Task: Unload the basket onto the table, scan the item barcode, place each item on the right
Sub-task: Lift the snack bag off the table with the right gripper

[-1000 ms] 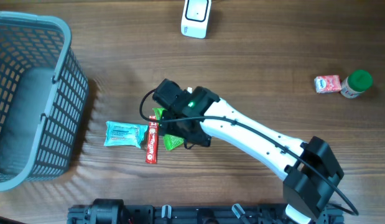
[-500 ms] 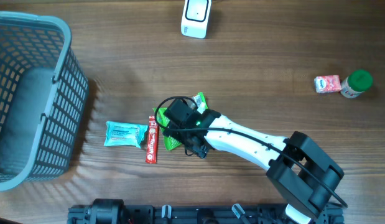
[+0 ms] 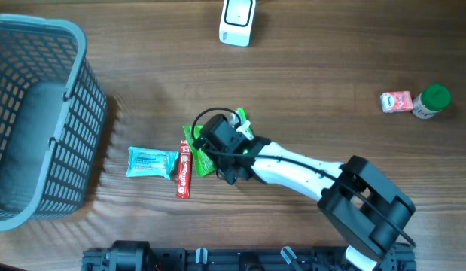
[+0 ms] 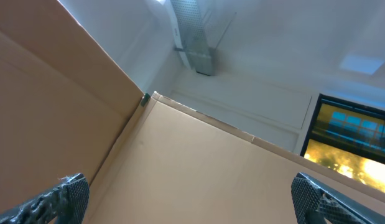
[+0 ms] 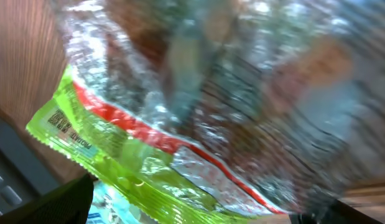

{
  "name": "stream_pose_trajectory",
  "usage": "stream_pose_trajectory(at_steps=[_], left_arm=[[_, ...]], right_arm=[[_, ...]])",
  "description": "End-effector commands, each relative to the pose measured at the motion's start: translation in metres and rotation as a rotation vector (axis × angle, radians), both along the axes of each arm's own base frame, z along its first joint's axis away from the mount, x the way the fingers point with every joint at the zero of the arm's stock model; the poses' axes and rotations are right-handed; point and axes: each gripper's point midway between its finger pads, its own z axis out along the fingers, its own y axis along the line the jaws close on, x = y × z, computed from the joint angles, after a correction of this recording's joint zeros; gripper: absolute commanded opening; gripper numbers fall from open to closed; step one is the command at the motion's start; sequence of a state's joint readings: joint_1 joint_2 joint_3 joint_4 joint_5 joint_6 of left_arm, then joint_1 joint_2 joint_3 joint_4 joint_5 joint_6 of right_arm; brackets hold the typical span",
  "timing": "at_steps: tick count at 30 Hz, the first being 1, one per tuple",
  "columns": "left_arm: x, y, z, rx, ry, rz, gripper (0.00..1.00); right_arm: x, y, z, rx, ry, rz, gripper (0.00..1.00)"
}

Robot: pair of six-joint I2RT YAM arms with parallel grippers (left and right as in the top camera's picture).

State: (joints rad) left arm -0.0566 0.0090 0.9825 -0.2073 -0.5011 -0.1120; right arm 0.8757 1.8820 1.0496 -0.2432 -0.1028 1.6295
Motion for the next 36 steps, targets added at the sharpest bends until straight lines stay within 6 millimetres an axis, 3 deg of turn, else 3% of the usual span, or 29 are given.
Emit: stream_pose_trajectory(at_steps=[1,3,4,6,7,10,13,15,20,24,26,30,33,36], left_arm=[[-0.002,0.002,-0.001,-0.012,-0.008,0.009,1.00],[-0.002,0.002,-0.001,-0.013,-0.008,0.009,1.00],[-0.002,0.002,-0.001,-0.013,-0.008,0.009,1.00],[-0.002,0.002,-0.001,-0.012,-0.008,0.009,1.00],[-0.002,0.002,-0.001,-0.012,-0.008,0.009,1.00],[-0.002,0.002,-0.001,-0.012,-0.008,0.009,1.00],[-0.002,0.002,-0.001,-0.012,-0.008,0.009,1.00],[-0.002,0.002,-0.001,-0.012,-0.008,0.009,1.00],[-0.002,0.002,-0.001,-0.012,-0.008,0.009,1.00],[-0.002,0.002,-0.001,-0.012,-0.007,0.009,1.00],[-0.002,0.002,-0.001,-0.012,-0.007,0.009,1.00],[0.000,0.001,-0.003,-0.012,0.005,0.009,1.00],[0.002,0.001,-0.005,-0.011,0.016,0.009,1.00],[0.002,0.001,-0.005,-0.011,0.016,0.009,1.00]], right_arm=[[-0.039,-0.087,-0.101,-0.308,0.236,-0.098,1.00],[-0.039,-0.090,-0.101,-0.314,0.248,-0.121,0.96],[-0.039,-0.090,-0.101,-0.315,0.248,-0.122,0.74],[-0.039,-0.090,-0.101,-0.314,0.246,-0.119,0.14],[-0.038,-0.090,-0.101,-0.315,0.245,-0.119,0.04],[-0.030,-0.089,-0.100,-0.305,0.205,-0.078,0.04],[-0.012,-0.075,-0.083,-0.260,0.096,0.068,0.04],[-0.001,-0.066,-0.061,-0.244,-0.003,0.183,0.04],[0.018,-0.052,0.022,-0.230,-0.322,0.515,0.04],[0.003,-0.060,0.086,-0.265,-0.529,0.799,0.04],[-0.006,-0.068,0.117,-0.270,-0.617,0.877,0.04],[-0.022,-0.064,0.171,-0.200,-0.816,0.994,0.04],[-0.027,-0.066,0.198,-0.218,-0.953,1.063,0.04],[-0.037,-0.062,0.208,-0.194,-1.032,1.164,0.04]])
